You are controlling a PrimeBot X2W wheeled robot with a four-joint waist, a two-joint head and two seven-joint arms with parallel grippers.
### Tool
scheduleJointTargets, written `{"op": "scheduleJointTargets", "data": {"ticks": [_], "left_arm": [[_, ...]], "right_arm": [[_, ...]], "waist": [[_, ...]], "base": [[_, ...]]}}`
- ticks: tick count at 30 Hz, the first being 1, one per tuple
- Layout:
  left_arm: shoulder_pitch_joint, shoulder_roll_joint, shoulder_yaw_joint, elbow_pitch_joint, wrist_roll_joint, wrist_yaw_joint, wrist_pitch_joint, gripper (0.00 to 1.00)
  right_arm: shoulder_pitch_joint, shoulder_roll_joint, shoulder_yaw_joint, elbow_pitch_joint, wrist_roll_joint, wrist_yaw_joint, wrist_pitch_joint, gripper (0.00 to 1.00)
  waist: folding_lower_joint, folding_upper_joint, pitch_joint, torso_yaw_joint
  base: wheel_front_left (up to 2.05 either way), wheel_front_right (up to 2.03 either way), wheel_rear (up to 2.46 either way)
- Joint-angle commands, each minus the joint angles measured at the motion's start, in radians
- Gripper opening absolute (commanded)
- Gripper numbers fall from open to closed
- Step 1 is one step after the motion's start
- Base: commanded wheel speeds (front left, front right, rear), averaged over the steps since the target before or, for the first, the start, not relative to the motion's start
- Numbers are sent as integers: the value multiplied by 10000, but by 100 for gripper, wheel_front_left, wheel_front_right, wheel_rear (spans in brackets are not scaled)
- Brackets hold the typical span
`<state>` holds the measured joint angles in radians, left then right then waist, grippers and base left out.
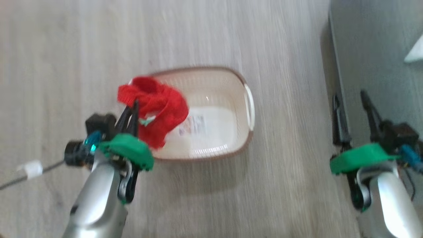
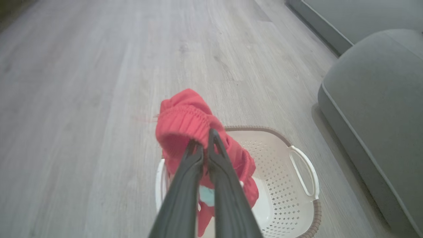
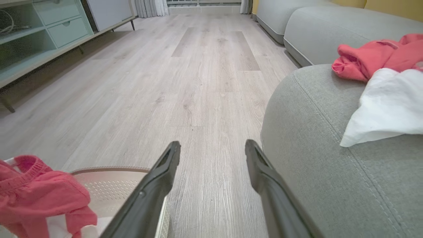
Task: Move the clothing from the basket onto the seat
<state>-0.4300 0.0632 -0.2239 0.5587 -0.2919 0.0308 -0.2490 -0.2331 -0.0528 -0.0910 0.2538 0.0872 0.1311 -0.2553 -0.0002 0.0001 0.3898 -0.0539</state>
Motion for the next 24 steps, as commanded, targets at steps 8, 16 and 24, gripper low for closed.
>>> {"op": "scheduleJointTargets", "data": {"ticks": [8, 16, 24], "left_arm": [[1675, 392, 815, -1330, -7, 251, -127, 0], [2479, 685, 1085, -1466, -138, 280, -121, 0], [2538, 690, 1021, -1477, -232, 279, -69, 0]], "right_arm": [[1159, -240, 99, 211, -337, -4, -65, 100], [1738, -449, 351, 610, -307, -4, -65, 100], [1704, -459, 734, 852, -168, -4, -65, 100]], "waist": [[2, -1, -2757, 1069], [2, -1, -3735, 1174], [2, -1, -3902, 1153]], "base": [[0, 0, 0], [0, 0, 0], [0, 0, 0]]}}
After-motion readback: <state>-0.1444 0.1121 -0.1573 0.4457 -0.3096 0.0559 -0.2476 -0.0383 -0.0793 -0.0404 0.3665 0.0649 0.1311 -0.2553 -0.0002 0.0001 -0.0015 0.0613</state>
